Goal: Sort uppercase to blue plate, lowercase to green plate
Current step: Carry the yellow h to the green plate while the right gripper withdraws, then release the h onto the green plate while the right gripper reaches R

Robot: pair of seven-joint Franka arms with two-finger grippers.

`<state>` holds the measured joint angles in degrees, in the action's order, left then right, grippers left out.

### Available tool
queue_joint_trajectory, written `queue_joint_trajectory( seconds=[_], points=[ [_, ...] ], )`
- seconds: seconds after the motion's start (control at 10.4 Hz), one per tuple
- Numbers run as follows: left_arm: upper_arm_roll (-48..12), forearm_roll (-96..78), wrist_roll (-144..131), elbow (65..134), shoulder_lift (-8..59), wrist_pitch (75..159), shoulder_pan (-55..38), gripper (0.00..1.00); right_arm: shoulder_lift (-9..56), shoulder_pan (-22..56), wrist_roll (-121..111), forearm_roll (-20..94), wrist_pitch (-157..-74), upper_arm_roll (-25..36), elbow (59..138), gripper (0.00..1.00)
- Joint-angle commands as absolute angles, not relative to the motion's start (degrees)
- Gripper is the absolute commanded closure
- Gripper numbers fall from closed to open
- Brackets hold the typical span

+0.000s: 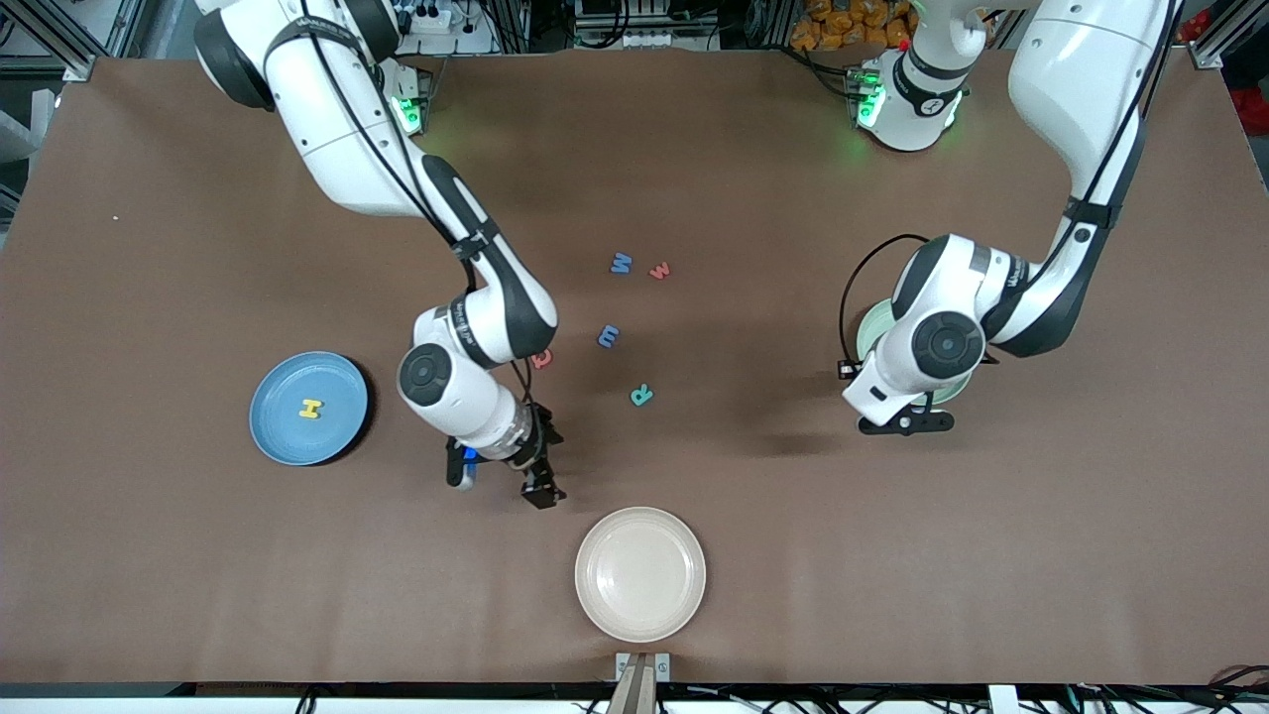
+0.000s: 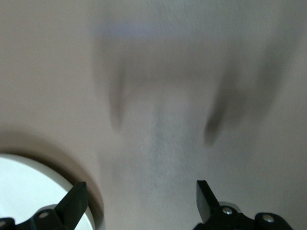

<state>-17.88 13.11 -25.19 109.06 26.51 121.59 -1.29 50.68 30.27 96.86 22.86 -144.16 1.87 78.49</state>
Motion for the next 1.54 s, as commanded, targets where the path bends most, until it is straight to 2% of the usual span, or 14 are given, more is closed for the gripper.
queue_joint_trajectory(
  seconds=[0.0, 0.19, 0.58, 0.96, 1.06, 1.25, 1.45],
  points=[
    [-18.8, 14.9, -21.4, 120.6, 20.8, 131.1, 2.1, 1.0, 51.9, 31.6, 98.8, 30.7, -144.6, 2.2, 76.3, 0.0],
    [-18.7, 15.6, -17.5, 125.4, 18.7, 135.6, 3.9, 1.0, 52.4, 32.4, 98.2, 36.6, -144.5, 2.3, 76.8, 0.0],
    [-17.6, 15.8, -9.2, 128.7, 17.4, 137.5, 7.1, 1.0, 53.5, 36.9, 96.9, 33.8, -144.0, 2.1, 77.6, 0.0],
    [-16.3, 15.9, -5.5, 132.7, 17.8, 145.9, 8.9, 1.0, 52.5, 38.8, 98.4, 33.7, -143.8, 1.3, 81.0, 0.0],
    [-15.6, 17.2, -5.5, 133.6, 17.9, 147.6, 9.0, 0.96, 52.4, 38.8, 98.3, 31.7, -143.8, 0.8, 82.2, 0.0],
    [-14.5, 19.2, -5.4, 133.7, 17.8, 147.8, 9.1, 0.74, 51.7, 38.1, 98.5, 26.4, -143.9, -1.8, 84.1, 0.0],
    [-14.5, 19.2, -5.4, 133.6, 17.8, 147.8, 9.0, 0.67, 50.1, 38.1, 98.6, 25.7, -143.8, -3.7, 85.4, 0.0]
  ],
)
